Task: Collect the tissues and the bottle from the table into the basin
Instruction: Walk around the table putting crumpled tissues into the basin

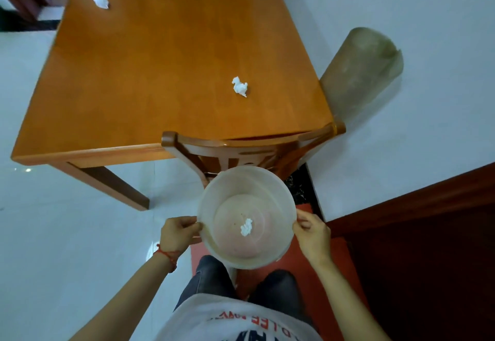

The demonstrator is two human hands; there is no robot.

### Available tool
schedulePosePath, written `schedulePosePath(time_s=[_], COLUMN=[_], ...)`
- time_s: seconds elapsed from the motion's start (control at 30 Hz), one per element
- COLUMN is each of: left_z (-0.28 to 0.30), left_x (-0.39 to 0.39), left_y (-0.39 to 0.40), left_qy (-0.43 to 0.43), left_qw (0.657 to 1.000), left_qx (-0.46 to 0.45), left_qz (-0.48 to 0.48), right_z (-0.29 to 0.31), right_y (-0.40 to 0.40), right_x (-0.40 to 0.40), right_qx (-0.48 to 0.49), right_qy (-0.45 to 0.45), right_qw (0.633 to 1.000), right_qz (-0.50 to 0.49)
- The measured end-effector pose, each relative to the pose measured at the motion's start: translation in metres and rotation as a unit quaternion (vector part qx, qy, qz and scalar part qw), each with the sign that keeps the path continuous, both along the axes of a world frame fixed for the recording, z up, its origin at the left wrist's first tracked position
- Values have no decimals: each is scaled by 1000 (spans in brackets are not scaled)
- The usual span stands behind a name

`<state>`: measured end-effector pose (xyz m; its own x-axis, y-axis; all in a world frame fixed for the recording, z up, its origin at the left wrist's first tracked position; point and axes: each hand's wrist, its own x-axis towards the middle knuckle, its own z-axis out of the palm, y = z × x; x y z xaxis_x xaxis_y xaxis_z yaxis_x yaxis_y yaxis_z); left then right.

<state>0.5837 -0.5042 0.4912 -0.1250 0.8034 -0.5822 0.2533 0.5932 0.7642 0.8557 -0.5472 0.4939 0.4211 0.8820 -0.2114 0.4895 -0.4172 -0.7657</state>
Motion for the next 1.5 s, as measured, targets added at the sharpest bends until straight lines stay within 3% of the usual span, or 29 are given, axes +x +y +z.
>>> schedulePosePath(time_s=[0.23, 0.53, 1.1, 1.27, 1.5], left_z=[-6, -8, 0, -1, 1], left_x=[10, 56, 63, 55, 53], left_y=[-12, -53, -51, -49, -50], left_qy=[7, -5, -15, -9, -2], left_qw=[997, 969, 944, 945, 945], left_qx=[-21, -27, 0, 1, -3], left_qz=[72, 247, 328, 328, 328], right_z=[-3, -1, 2, 30, 96], right_y=[24, 68, 115, 117, 150], right_x=[20, 54, 41, 33, 12], right_qx=[-21, -38, -59, 29, 184], right_qy=[34, 53, 37, -26, 42], right_qw=[996, 968, 944, 916, 901], right_qz=[81, 243, 321, 399, 391])
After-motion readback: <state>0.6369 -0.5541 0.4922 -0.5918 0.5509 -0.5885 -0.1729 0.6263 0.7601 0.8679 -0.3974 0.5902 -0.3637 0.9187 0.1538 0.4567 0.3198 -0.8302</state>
